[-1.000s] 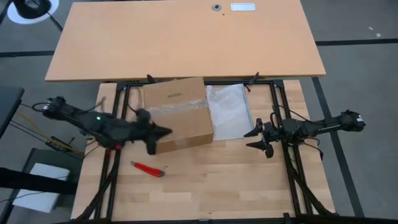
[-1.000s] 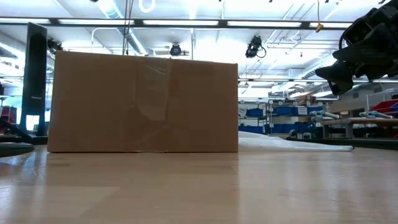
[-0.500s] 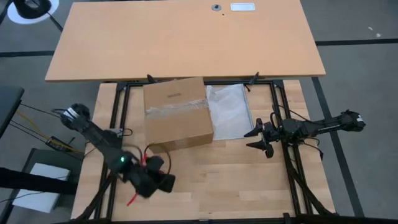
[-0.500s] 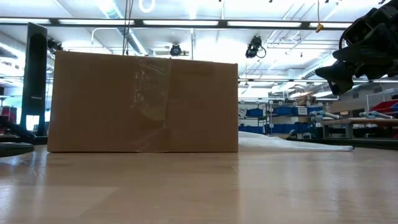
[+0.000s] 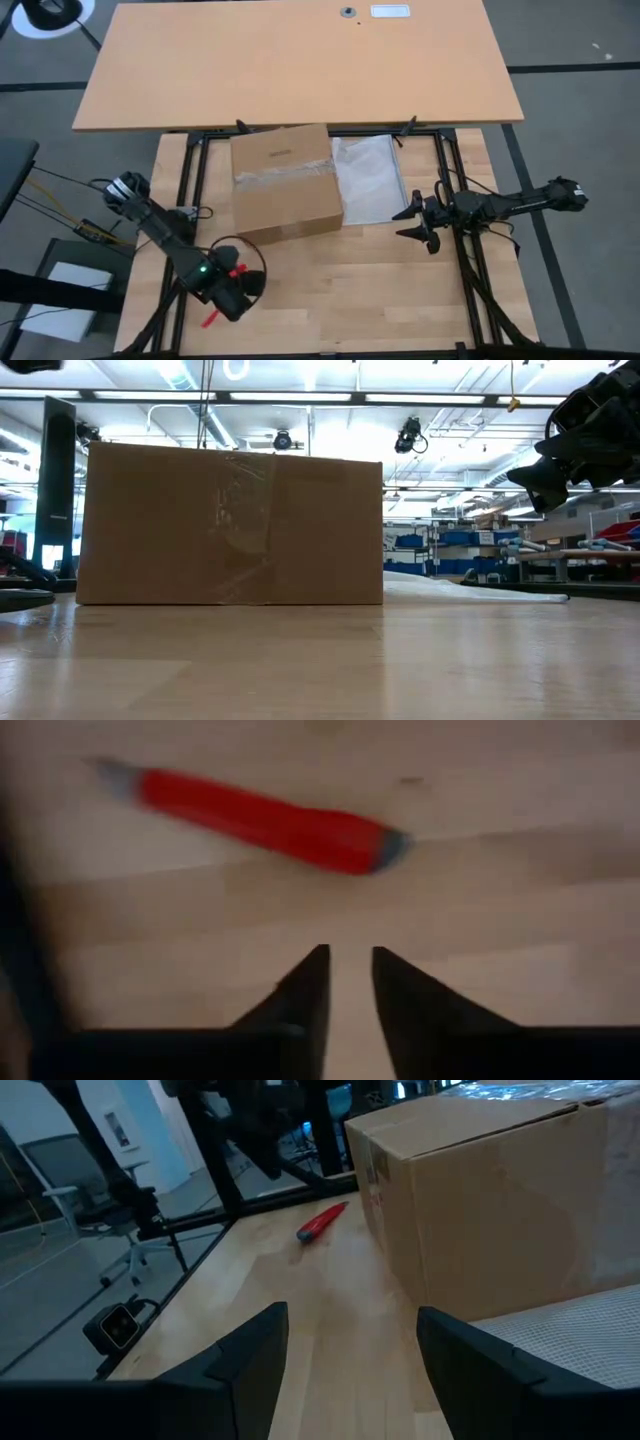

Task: Unpack boxes
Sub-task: Open the cardboard box using the cutter

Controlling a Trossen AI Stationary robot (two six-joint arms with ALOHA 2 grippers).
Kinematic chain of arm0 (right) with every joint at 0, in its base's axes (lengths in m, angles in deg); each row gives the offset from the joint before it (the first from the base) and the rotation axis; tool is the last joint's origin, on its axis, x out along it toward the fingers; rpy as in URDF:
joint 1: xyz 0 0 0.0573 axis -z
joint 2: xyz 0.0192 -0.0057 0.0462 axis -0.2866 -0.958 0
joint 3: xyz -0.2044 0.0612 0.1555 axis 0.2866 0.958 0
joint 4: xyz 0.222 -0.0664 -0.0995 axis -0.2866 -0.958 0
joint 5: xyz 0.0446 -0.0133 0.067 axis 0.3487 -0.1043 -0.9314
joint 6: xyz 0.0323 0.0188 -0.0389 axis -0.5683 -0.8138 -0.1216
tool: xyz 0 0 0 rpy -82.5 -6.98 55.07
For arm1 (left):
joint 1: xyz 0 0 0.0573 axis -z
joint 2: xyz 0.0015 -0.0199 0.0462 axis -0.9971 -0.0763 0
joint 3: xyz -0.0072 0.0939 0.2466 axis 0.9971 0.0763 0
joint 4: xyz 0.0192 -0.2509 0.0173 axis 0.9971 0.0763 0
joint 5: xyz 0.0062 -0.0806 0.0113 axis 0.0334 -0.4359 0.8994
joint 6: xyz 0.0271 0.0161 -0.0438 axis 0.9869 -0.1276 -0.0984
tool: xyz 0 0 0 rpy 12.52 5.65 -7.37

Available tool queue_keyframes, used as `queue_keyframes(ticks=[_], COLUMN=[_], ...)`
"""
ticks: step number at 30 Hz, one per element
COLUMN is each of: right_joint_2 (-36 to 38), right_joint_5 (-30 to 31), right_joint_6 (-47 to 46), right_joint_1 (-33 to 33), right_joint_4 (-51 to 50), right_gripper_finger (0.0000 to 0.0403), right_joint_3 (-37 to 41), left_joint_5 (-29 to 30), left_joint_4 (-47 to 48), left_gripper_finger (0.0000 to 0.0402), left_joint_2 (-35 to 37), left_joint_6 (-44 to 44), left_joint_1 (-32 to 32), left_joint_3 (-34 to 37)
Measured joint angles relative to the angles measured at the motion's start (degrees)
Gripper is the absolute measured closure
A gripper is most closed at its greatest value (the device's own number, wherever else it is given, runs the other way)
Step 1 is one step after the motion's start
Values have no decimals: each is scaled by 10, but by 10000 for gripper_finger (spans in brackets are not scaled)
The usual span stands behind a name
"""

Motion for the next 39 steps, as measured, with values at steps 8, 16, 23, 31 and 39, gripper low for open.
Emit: queue_keyframes(ticks=[8,16,23,31,39], right_joint_2=[0,0,0,0,0], right_joint_5=[0,0,0,0,0], right_joint_6=[0,0,0,0,0], right_joint_1=[0,0,0,0,0], right_joint_4=[0,0,0,1,2], right_gripper_finger=[175,175,175,175,175], right_joint_3=[0,0,0,0,0], left_joint_5=[-43,-43,0,5,-4], left_joint_4=[97,-42,-50,-132,-145], left_gripper_finger=[169,142,146,147,147], left_joint_2=[1,0,0,0,-1], left_joint_6=[-34,-41,-37,-34,-32], left_joint_1=[-2,-15,-27,-30,-30], left_joint_3=[9,113,172,243,251])
